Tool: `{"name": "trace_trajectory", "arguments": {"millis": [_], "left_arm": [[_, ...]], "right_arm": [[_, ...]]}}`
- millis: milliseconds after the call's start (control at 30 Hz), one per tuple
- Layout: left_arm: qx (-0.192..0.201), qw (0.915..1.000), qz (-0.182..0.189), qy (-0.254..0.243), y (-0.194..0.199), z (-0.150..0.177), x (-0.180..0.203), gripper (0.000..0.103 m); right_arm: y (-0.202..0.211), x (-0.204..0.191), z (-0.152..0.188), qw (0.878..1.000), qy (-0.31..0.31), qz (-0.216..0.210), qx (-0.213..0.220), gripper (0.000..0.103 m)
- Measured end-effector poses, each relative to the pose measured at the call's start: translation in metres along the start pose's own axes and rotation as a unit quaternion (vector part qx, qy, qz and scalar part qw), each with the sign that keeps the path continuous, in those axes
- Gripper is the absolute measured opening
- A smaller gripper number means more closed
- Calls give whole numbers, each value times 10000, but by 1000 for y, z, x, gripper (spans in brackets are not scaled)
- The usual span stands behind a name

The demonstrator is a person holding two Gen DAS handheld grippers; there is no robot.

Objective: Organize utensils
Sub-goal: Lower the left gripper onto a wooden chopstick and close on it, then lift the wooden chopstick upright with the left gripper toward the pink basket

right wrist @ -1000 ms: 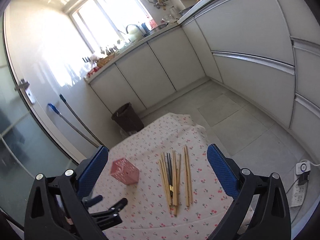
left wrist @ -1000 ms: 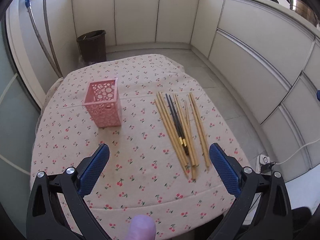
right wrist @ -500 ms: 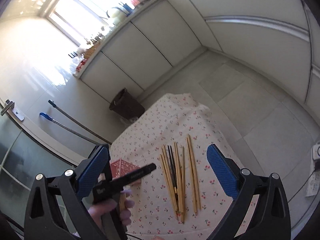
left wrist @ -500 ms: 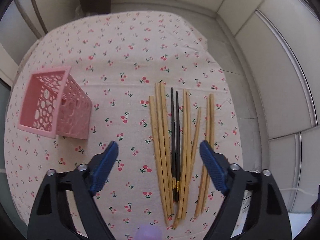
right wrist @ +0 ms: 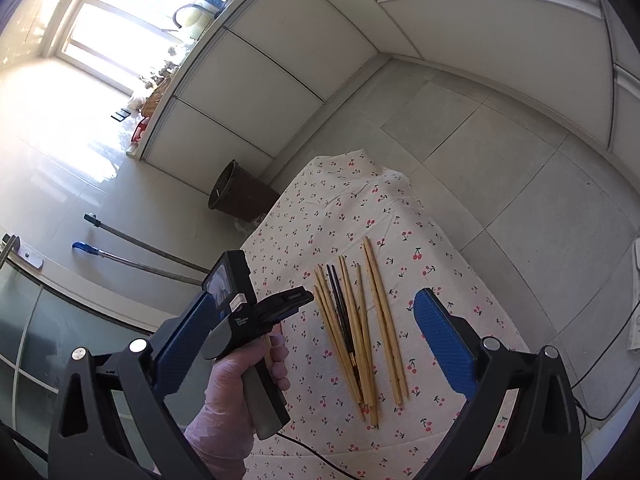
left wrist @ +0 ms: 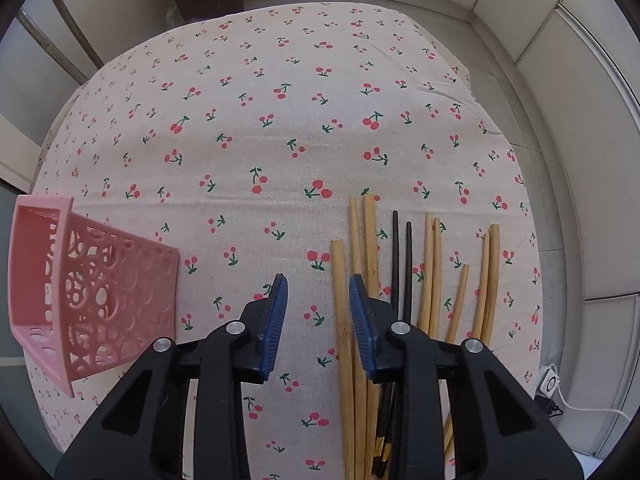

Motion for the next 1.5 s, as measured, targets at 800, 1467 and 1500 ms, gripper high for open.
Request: {"name": "trace_trajectory", "arguments": {"millis": [800,1467,1500], "left_arm": [[1075,9902,262,-857,50,52,-22,6],[1295,9896,480,-406,108,91,-130,7],[1286,9897,503,-379,108,91,-132,7]], "right_arm": [[-31,1,13,9954,347,843,-282,96],[-131,19,15,9460,1880,2384,-1138,95],[-137,23,15,9449,1882,2408,-1176,92]]}}
Point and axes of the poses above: each gripper's, at about its wrist camera, not at the fingertips, and y roughly against the way its jaws point, x to its right, z to its underside, the point moved 7 cm from there along -y, roughly the way its jaws point, and after that the axes turned 12 degrees about y, right-handed, at the moved point
